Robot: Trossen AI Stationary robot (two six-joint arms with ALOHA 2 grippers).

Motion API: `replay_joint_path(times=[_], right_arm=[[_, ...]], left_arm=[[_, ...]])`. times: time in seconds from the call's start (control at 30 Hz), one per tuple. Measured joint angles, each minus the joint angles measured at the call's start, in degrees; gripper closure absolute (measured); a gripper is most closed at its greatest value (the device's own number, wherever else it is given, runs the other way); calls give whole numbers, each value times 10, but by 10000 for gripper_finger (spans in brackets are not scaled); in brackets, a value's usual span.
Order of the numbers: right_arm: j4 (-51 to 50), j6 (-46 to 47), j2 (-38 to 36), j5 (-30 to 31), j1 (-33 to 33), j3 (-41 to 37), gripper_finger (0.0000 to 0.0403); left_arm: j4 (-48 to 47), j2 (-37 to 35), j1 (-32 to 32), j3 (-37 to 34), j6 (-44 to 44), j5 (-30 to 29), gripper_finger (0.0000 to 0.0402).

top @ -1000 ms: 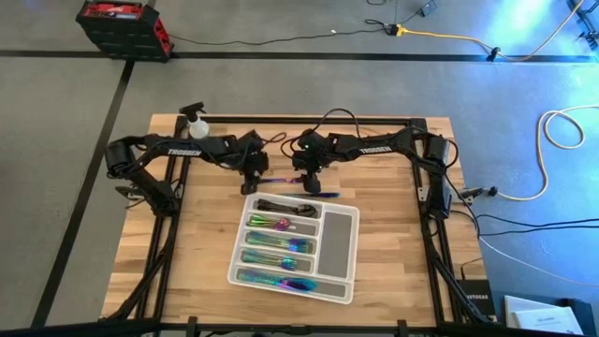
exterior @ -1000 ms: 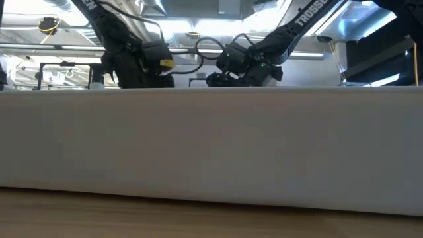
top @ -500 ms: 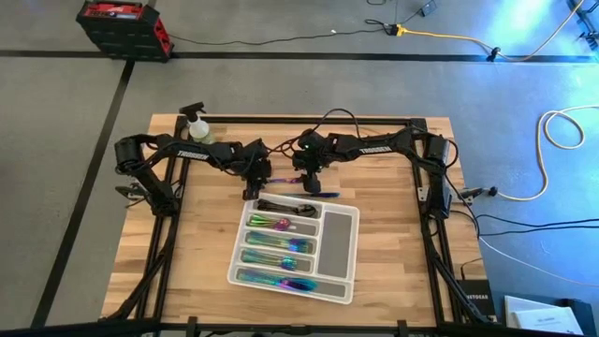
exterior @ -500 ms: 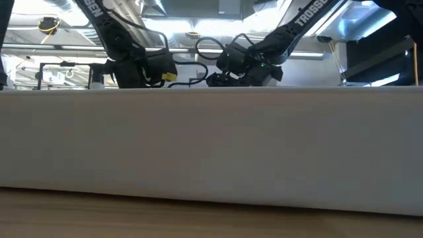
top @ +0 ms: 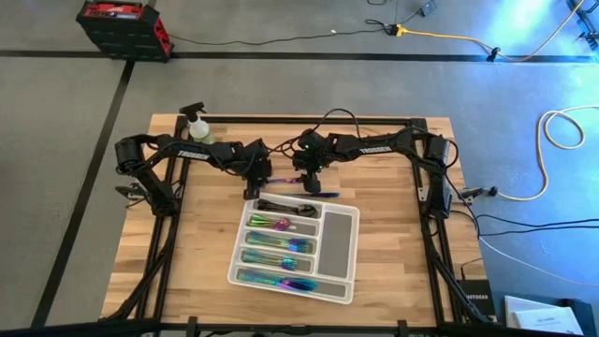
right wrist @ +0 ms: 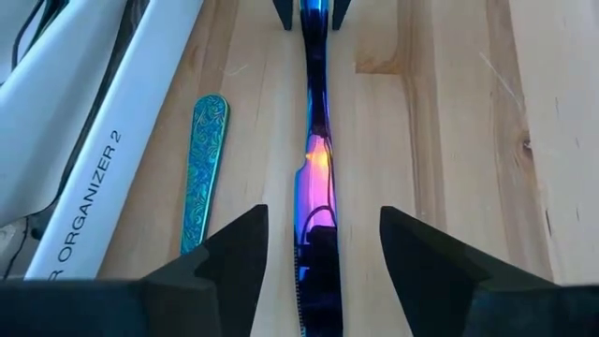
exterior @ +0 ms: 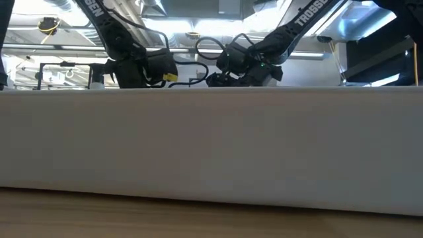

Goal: Sort silverware
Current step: Put the purple knife into the white silverware tray

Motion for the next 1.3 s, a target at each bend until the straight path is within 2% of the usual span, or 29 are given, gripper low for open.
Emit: replay_joint_path(times=[0.17,0.53,0.73,0.97,1.3], right_arm=[[0,0,0,0,0,0,213],[1,0,0,-17,0,0,213],[-21,0,-15,-49,0,0,213],[-44,0,-20,-55,0,0,213],[-40,-3,-21,-66,0,0,213]], left_arm=[[-2,0,0,0,-7,-15,321],[-26,0,1,1,-56,-4,338],[-31,-4,1,0,-65,-1,340],[-75,-9,5,20,-73,14,340],[-84,-9,25,22,-71,22,340]])
